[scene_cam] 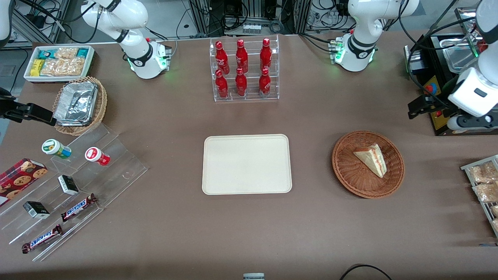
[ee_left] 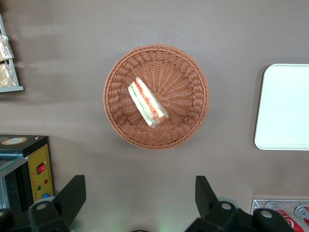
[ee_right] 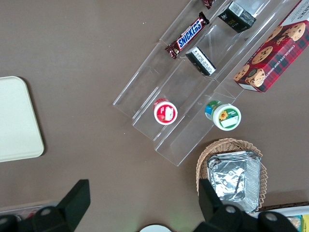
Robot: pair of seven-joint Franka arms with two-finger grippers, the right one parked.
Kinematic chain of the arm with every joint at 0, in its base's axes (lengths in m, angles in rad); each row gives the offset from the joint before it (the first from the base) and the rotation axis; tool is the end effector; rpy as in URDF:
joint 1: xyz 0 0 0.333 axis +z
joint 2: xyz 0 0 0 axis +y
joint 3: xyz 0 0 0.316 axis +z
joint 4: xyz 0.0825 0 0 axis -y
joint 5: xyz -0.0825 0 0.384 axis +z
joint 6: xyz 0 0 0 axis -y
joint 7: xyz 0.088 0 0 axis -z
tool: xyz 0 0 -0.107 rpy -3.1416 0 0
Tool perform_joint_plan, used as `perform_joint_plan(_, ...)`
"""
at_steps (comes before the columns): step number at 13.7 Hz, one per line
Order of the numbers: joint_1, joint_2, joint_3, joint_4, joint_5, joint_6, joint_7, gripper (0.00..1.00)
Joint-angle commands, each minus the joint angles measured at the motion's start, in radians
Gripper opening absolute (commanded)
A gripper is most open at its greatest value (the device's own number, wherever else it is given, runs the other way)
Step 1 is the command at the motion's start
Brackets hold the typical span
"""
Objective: Place sandwich from basket to tray
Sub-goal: 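Move the left gripper over the wicker basket toward the wrapped sandwich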
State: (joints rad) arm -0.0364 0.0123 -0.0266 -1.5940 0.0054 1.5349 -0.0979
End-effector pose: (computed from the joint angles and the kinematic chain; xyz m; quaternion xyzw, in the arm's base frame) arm 0.5522 -0.0341 0.6038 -0.9992 -0.0174 0.0354 0.0054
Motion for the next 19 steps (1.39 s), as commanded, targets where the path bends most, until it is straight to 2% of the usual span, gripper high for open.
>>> perform_joint_plan(1,0.0,0.008,-0.006,0.026,-0.008,-0.019,0.012,1.0)
perform_joint_plan(4,0.001,0.0,-0.001,-0.042,-0.008,-0.009,0.009,1.0)
perform_joint_plan(6,0.003,-0.026,-0.001,-0.149,-0.007,0.095,-0.028,1.0)
perform_joint_plan(10,0.0,-0.028,-0.012,-0.334,0.002,0.342,-0.367,1.0)
perform_joint_plan(13,-0.002,-0.009,-0.05,-0.461,0.076,0.511,-0.61,1.0)
perform_joint_plan(16,-0.002,0.032,-0.056,-0.536,0.082,0.64,-0.724,1.0)
perform_joint_plan(19,-0.002,0.089,-0.056,-0.602,0.084,0.758,-0.733,1.0)
